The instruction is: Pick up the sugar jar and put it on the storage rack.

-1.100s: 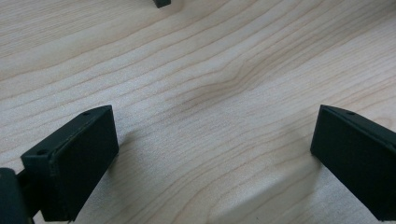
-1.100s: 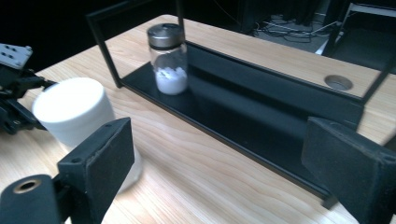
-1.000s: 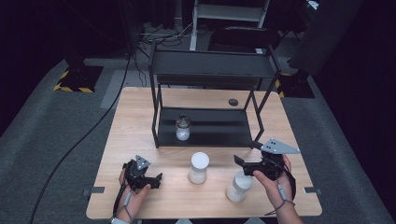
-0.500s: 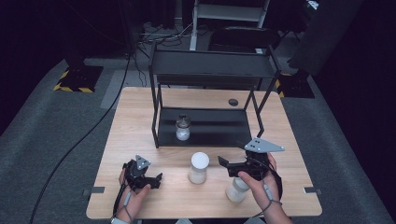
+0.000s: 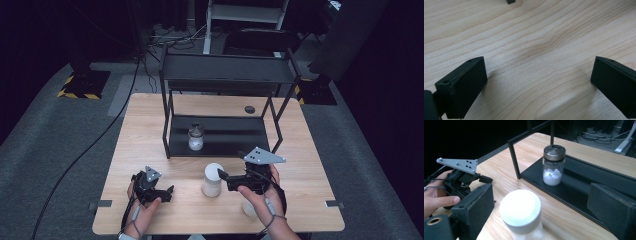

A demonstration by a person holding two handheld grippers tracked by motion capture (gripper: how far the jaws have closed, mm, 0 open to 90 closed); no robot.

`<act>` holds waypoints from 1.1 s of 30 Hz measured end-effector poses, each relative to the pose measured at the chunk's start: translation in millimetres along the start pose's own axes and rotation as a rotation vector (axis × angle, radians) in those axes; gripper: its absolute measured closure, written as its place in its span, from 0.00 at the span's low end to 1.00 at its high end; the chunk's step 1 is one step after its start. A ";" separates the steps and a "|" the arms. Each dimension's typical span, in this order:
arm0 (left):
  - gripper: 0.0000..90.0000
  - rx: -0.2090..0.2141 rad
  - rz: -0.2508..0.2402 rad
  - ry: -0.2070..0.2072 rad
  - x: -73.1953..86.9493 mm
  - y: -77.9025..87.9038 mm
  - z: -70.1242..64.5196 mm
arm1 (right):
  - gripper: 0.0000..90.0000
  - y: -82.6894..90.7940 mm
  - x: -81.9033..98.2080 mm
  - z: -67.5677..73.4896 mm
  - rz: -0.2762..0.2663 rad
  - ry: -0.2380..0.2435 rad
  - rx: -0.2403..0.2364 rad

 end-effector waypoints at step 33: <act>0.00 0.000 -0.001 0.001 0.1 -0.1 -0.1 | 0.13 -51.5 33.0 30.9 0.060 0.028 0.045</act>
Point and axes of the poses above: each handheld gripper's, and its own axes: y roughly backward along the jaws, x roughly out of its underside, z roughly to its left, the point moved 8 cm from there along -y, roughly forward along the jaws, and after that the axes turned 7 degrees about -z, right-handed, at the moved point
